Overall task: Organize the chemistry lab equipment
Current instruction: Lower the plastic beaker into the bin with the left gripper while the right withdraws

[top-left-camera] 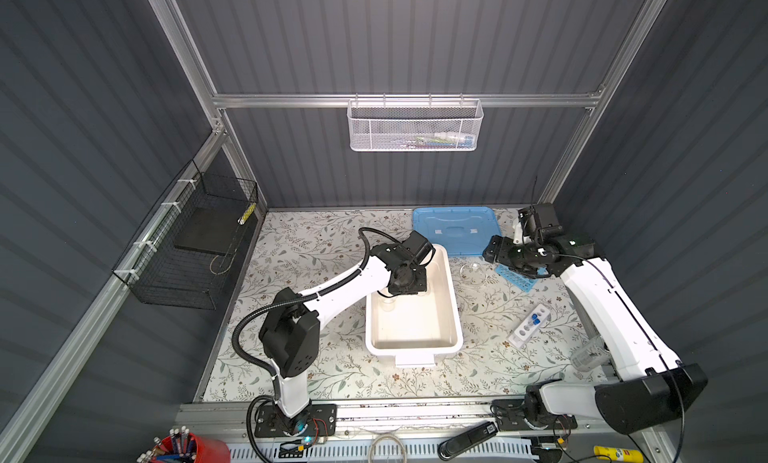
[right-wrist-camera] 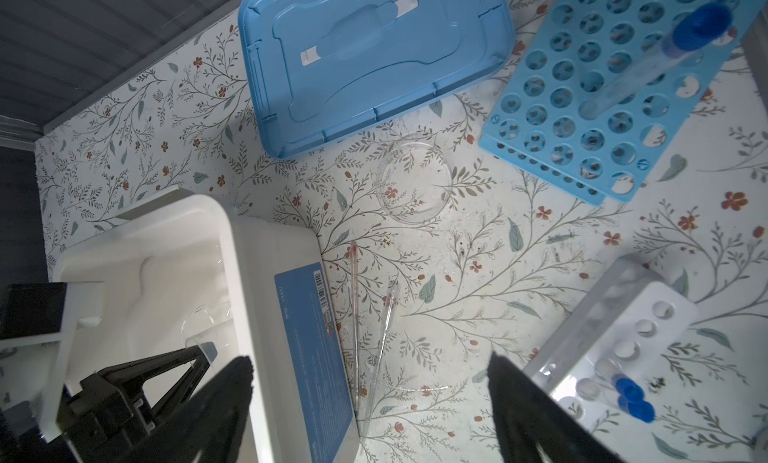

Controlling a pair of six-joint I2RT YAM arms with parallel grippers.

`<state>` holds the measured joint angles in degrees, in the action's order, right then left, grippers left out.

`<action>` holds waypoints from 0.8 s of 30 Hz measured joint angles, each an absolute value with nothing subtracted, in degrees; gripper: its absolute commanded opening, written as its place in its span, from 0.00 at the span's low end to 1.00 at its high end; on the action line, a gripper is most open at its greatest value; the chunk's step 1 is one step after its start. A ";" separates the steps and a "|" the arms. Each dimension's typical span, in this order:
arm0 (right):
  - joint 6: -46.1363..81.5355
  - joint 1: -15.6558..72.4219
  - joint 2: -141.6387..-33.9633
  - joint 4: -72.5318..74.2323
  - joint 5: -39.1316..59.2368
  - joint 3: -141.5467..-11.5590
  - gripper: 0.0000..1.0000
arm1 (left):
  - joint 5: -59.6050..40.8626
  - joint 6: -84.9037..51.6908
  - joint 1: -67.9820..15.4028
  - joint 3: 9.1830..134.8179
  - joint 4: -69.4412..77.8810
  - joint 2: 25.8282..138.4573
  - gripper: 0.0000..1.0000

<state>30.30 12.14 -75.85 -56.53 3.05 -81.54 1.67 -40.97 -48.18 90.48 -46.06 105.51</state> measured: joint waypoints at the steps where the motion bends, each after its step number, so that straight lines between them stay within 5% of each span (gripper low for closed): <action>1: 30.11 11.75 -75.70 -56.42 3.27 -81.14 0.90 | 1.67 -40.97 -48.18 90.50 -46.22 105.93 0.00; 24: 28.88 9.45 -73.06 -55.18 5.21 -75.57 0.91 | 0.80 -40.75 -51.33 93.62 -47.81 113.40 0.00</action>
<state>28.88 9.45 -73.06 -55.18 5.21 -75.57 0.80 -40.75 -51.33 93.62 -47.81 113.40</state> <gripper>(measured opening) 0.910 0.049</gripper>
